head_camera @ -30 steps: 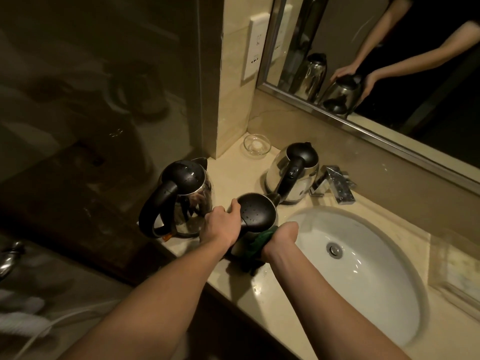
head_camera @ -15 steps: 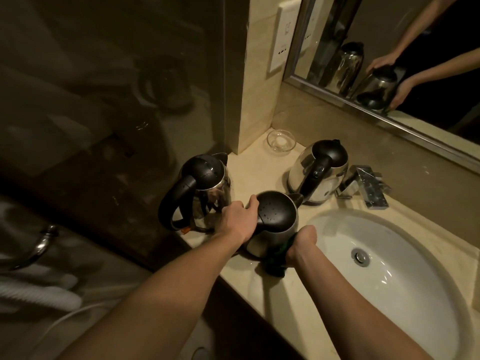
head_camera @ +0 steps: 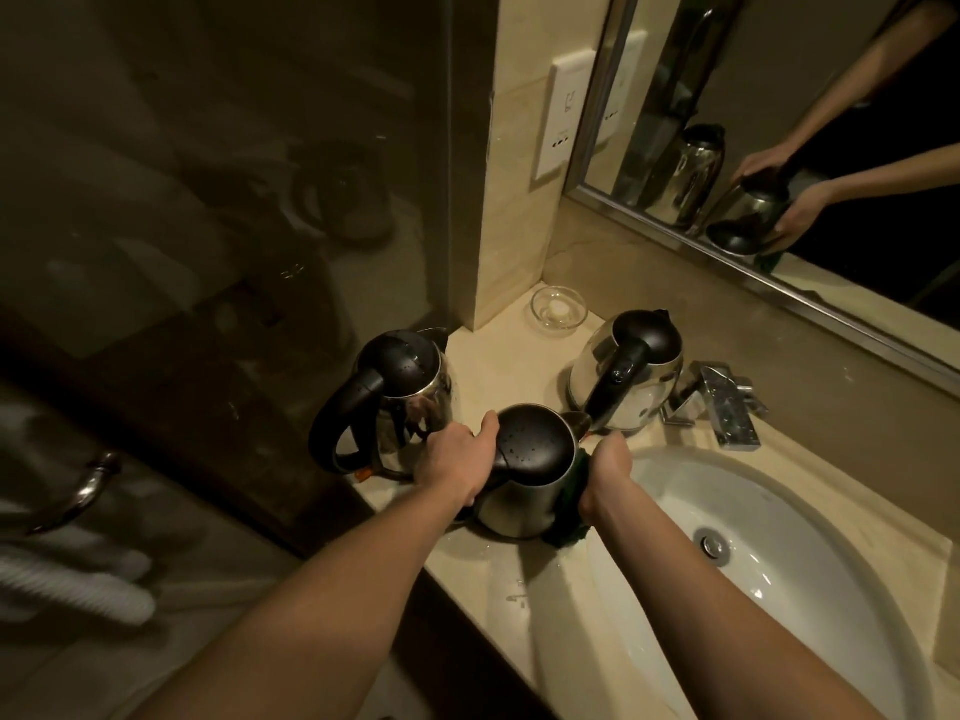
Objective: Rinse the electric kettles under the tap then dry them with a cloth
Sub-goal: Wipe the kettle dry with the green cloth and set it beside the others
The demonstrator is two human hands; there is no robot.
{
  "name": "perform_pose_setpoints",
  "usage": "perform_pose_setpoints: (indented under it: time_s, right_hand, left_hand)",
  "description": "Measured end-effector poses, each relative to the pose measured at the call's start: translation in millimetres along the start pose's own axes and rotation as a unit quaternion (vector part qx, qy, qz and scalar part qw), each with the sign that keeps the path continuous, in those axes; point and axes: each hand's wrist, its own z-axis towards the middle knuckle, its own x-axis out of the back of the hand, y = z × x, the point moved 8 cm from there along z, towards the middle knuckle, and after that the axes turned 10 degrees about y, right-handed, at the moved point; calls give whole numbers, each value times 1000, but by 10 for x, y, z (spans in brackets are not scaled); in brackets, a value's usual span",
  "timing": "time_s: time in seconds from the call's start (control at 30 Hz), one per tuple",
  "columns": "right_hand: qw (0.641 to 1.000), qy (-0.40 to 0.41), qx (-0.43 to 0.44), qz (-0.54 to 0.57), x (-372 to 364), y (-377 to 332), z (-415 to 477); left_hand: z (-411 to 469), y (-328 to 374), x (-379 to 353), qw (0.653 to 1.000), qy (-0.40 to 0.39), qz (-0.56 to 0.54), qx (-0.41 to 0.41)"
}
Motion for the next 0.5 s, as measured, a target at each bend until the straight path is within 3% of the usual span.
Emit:
perform_pose_setpoints:
  time_s: [0.27, 0.5]
  right_hand:
    - [999, -11, -38, -29, 36, 207, 56]
    - [999, -38, -35, -3, 16, 119, -23]
  left_hand:
    - [-122, -19, 35, 989, 76, -33, 120]
    - [-215, 29, 91, 982, 156, 7, 107]
